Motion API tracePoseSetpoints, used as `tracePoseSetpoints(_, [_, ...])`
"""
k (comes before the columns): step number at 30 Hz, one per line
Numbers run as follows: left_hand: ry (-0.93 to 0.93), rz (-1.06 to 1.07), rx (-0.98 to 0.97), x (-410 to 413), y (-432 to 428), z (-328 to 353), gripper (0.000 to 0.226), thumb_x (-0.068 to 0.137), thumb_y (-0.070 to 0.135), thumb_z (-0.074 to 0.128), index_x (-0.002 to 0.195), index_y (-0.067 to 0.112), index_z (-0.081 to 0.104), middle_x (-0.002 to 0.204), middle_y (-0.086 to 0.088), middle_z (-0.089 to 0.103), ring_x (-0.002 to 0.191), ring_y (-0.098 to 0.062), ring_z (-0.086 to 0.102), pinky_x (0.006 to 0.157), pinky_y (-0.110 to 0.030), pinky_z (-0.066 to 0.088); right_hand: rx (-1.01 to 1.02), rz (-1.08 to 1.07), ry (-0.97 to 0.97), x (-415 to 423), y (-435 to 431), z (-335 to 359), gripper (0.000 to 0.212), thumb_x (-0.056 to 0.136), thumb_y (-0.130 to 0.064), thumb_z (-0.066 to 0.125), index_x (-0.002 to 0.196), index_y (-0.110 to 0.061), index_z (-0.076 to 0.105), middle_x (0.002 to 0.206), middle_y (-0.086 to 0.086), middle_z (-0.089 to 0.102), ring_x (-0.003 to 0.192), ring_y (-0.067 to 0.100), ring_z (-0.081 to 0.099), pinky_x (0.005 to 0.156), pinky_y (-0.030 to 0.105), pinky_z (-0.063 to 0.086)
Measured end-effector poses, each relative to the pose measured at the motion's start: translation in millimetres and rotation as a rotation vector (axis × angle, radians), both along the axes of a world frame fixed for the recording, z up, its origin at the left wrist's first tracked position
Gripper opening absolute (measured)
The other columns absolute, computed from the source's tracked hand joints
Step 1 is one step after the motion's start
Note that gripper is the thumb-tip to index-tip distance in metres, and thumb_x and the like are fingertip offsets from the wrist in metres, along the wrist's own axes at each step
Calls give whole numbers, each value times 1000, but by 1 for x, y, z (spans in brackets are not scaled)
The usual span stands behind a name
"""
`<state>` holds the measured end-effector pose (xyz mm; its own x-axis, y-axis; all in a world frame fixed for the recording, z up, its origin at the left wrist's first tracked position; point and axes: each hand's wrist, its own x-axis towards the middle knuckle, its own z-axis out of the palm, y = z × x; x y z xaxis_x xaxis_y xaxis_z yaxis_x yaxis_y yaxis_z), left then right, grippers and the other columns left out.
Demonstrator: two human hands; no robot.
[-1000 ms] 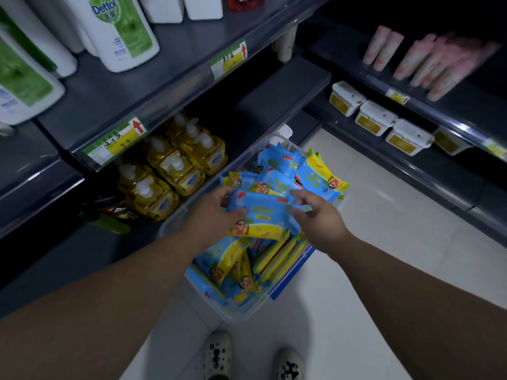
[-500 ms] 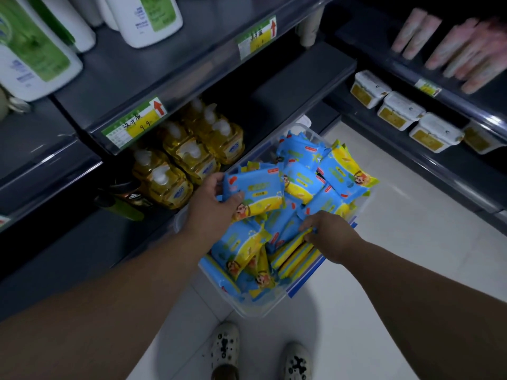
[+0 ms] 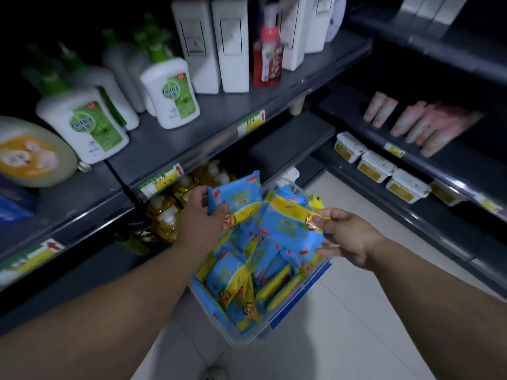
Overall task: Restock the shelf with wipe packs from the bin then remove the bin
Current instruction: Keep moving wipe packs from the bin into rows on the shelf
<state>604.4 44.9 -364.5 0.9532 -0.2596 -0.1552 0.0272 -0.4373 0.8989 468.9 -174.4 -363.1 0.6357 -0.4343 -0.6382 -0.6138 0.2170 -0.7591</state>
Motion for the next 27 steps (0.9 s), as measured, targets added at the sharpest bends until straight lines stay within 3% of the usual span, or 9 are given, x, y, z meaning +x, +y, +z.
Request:
tracePoseSetpoints(3, [-46, 19, -7, -9, 0, 42, 43, 92, 25, 61, 131, 17, 44, 111, 10, 47, 95, -12, 50, 78, -29, 41, 158, -99, -132, 0, 1, 42, 5, 93, -20, 61, 89, -17, 62, 97, 2, 63, 75, 19, 52, 57, 35, 61])
tracePoseSetpoints(6, [-98, 87, -76, -19, 6, 82, 33, 90, 26, 65, 117, 22, 47, 110, 5, 58, 90, -15, 58, 76, -36, 50, 313, -125, -284, 3, 11, 83, 6, 95, -17, 57, 92, -13, 60, 99, 7, 64, 73, 22, 68, 52, 30, 57])
tracePoseSetpoints(10, [-73, 157, -202, -27, 23, 130, 22, 89, 22, 66, 104, 19, 51, 101, 3, 67, 87, -15, 66, 77, -37, 57, 444, -25, -431, 16, 35, 134, 23, 94, -12, 55, 117, -16, 60, 107, 9, 71, 79, 23, 71, 56, 30, 58])
tracePoseSetpoints(12, [-53, 196, -341, -35, 37, 159, 22, 90, 16, 64, 108, 15, 51, 102, -1, 70, 92, -19, 68, 81, -40, 57, 412, 124, -469, 24, 52, 161, 35, 92, -9, 58, 124, -22, 57, 114, 7, 70, 91, 24, 70, 68, 36, 60])
tracePoseSetpoints(16, [-76, 246, -529, -39, 72, 211, 28, 90, 4, 62, 115, 6, 49, 105, -11, 70, 85, -18, 69, 72, -31, 56, 160, 362, -517, 44, 91, 208, 63, 86, 2, 65, 136, -27, 40, 109, 5, 72, 93, 20, 69, 82, 44, 54])
tracePoseSetpoints(18, [-133, 249, -563, -38, 94, 232, 26, 89, 1, 61, 111, 6, 49, 102, -13, 71, 77, -15, 68, 71, -29, 55, 84, 428, -562, 55, 111, 230, 85, 82, 7, 68, 141, -38, 27, 106, 4, 73, 94, 19, 70, 77, 43, 57])
tracePoseSetpoints(21, [-189, 239, -601, -37, 131, 264, 20, 89, -1, 60, 103, 10, 51, 91, -6, 72, 69, -11, 67, 57, -23, 54, 10, 478, -633, 69, 144, 266, 117, 76, 12, 72, 144, -55, 4, 106, 11, 71, 93, 24, 71, 72, 44, 58])
tracePoseSetpoints(23, [-222, 233, -618, -34, 159, 284, 18, 89, 0, 60, 101, 11, 52, 90, -5, 73, 71, -12, 69, 56, -23, 53, -31, 516, -658, 77, 171, 292, 128, 75, 11, 74, 143, -56, -13, 109, 10, 68, 89, 23, 72, 69, 44, 59])
tracePoseSetpoints(27, [-281, 238, -624, -23, 218, 317, 19, 89, 1, 61, 102, 11, 51, 98, -9, 72, 81, -17, 69, 66, -28, 56, -97, 581, -709, 92, 230, 332, 124, 73, 12, 75, 146, -51, -2, 99, 9, 69, 74, 15, 71, 52, 33, 56])
